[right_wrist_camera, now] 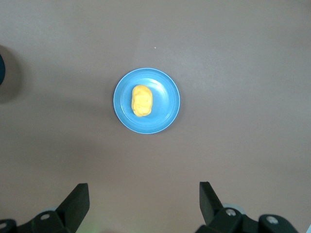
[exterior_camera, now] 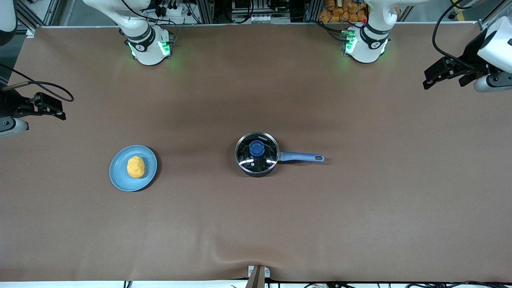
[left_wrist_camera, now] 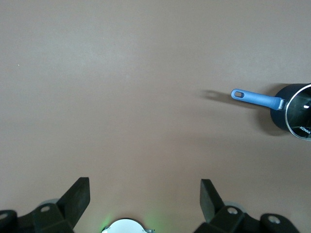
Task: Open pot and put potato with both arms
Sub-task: 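Move the right gripper toward the blue plate while the left gripper starts moving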
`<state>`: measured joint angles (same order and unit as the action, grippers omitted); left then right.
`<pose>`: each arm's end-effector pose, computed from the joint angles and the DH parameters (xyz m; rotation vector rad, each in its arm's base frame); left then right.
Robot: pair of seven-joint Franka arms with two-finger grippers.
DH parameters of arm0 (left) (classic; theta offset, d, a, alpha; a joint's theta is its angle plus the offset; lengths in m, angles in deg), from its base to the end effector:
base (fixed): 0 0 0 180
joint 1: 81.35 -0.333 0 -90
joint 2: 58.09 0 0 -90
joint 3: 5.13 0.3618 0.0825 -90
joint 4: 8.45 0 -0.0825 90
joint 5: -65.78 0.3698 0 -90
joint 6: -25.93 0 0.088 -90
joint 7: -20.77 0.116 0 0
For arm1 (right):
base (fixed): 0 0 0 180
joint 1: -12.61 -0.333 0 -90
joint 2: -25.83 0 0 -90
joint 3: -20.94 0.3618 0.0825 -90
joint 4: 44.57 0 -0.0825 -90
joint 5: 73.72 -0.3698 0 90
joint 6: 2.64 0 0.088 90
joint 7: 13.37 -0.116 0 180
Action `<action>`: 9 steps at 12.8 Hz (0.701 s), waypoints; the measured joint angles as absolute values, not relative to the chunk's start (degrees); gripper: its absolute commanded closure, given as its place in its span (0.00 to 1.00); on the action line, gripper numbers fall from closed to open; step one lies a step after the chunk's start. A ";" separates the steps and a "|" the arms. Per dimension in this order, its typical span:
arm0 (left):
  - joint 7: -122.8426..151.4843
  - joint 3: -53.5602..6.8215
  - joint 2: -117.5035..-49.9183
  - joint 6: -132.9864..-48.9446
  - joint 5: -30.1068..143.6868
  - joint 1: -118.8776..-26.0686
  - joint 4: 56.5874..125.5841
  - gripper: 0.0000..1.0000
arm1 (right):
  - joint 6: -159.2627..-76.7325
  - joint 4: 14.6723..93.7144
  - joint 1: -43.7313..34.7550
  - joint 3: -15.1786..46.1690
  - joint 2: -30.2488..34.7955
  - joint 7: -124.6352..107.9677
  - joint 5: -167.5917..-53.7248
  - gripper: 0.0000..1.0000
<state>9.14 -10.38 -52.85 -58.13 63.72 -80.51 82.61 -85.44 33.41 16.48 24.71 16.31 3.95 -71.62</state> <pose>0.4929 -0.0599 0.6913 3.1153 0.1466 -0.0545 0.5851 -0.0096 0.6521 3.0914 0.4624 -0.1324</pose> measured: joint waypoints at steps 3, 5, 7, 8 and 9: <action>9.10 -9.98 -52.85 -57.82 64.26 -80.50 82.02 0.00 | -85.39 33.41 16.48 24.72 16.31 3.96 -71.62 0.00; 9.07 -9.58 -52.87 -57.69 64.55 -80.72 81.94 0.00 | -85.33 33.44 16.48 24.72 16.31 3.96 -71.62 0.00; 9.10 -9.37 -53.10 -57.47 64.58 -80.81 81.94 0.00 | -84.98 33.91 16.47 24.72 16.29 3.96 -71.62 0.00; 9.10 -9.38 -53.27 -57.45 64.58 -80.76 81.95 0.00 | -84.66 34.53 16.47 24.72 16.26 3.96 -71.62 0.00; 9.10 -9.43 -53.49 -57.44 64.58 -80.72 81.95 0.00 | -84.41 35.34 16.47 24.72 16.19 3.97 -71.62 0.00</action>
<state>9.10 -9.43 -53.49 -57.44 64.58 -80.72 81.95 -84.41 35.34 16.47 24.72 16.19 3.97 -71.62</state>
